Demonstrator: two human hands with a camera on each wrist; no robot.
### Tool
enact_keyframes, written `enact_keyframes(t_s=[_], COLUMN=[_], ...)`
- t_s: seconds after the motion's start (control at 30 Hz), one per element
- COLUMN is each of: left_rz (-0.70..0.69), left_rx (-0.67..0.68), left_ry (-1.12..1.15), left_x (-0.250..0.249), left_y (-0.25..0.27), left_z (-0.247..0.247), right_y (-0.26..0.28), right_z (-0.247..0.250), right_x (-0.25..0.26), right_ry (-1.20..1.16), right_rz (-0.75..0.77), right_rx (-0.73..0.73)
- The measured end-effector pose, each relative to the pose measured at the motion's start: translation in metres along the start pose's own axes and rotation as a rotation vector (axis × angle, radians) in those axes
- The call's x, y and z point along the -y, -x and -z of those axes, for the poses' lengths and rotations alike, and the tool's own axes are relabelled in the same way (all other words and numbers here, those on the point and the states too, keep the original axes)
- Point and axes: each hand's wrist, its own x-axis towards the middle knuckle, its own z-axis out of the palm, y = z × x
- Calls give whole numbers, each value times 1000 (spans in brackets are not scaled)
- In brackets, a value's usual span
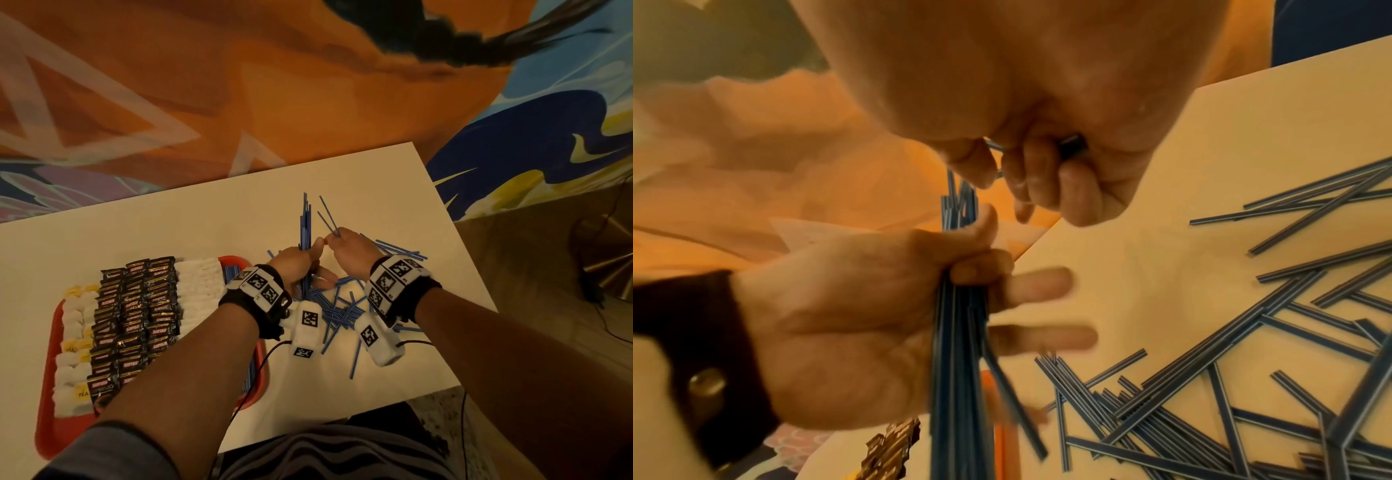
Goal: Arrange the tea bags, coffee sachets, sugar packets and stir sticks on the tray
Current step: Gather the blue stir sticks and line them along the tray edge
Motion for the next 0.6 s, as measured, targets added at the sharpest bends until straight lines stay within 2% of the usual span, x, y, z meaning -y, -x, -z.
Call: enact_keyframes(t_s=[0.1,0.2,0.33,0.47,0.6], left_rz=[-87,-95,-53,-71,-98], left_rx=[-137,-237,-131,-6,-105], left_ry=[102,161,265,252,331], left_x=[2,1,2,-1,-2], left_y=[-2,0,9,16,13], left_z=[-2,-1,5,5,4], right_y=[4,6,11,23,31], right_z=[-6,-11,-15,-23,-34], right_x=[2,6,14,29,41], right_ry=[14,11,117,225,219], right_rz=[27,18,15,57,121], right_rx=[-15,-51,-48,13,55])
